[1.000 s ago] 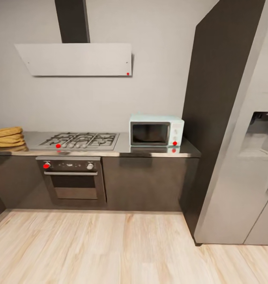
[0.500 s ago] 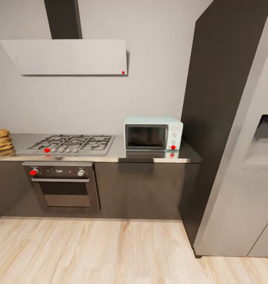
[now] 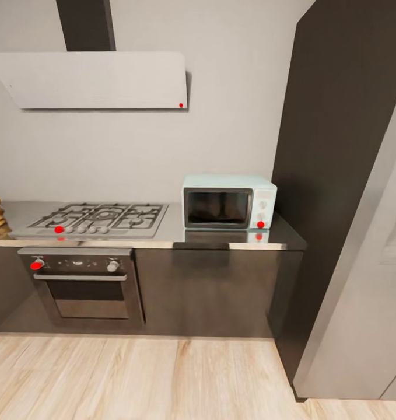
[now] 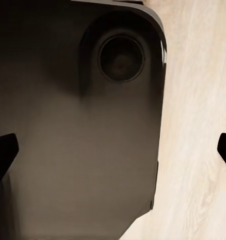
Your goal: In the kitchen, take the popcorn bag from the countertop, put it into the microwave, and heat it until the popcorn is cooked so the cooked popcorn ends up inside the bag.
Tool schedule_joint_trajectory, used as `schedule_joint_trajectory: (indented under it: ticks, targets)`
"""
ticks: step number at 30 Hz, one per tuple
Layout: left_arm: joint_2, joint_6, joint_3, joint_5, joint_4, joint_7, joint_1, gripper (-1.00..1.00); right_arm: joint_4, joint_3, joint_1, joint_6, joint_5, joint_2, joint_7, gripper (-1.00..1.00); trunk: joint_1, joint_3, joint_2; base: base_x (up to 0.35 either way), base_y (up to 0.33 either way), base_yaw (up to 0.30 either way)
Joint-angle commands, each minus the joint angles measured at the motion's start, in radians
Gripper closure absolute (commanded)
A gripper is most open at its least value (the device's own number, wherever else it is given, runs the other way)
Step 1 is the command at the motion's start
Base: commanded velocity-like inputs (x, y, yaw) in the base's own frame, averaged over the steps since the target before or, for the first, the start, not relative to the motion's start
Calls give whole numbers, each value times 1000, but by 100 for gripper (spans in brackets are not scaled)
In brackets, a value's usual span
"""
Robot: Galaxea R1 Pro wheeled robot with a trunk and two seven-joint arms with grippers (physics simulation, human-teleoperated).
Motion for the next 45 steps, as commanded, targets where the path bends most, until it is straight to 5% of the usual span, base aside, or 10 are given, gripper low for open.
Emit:
schedule_joint_trajectory:
  ticks: [1, 22, 45]
  targets:
    - [-1, 0, 1, 4, -1, 3, 0, -100, 0, 1, 0, -2, 1, 0, 0, -100, 0, -1, 0, 245, 0, 0]
    - [-1, -2, 2, 2, -1, 2, 0, -100, 0, 1, 0, -3, 0, 1, 0, -100, 0, -1, 0, 209, 0, 0]
    - [-1, -3, 2, 1, -1, 2, 0, -100, 0, -5, 0, -4, -6, 3, -2, -100, 0, -1, 0, 7, 17, 0]
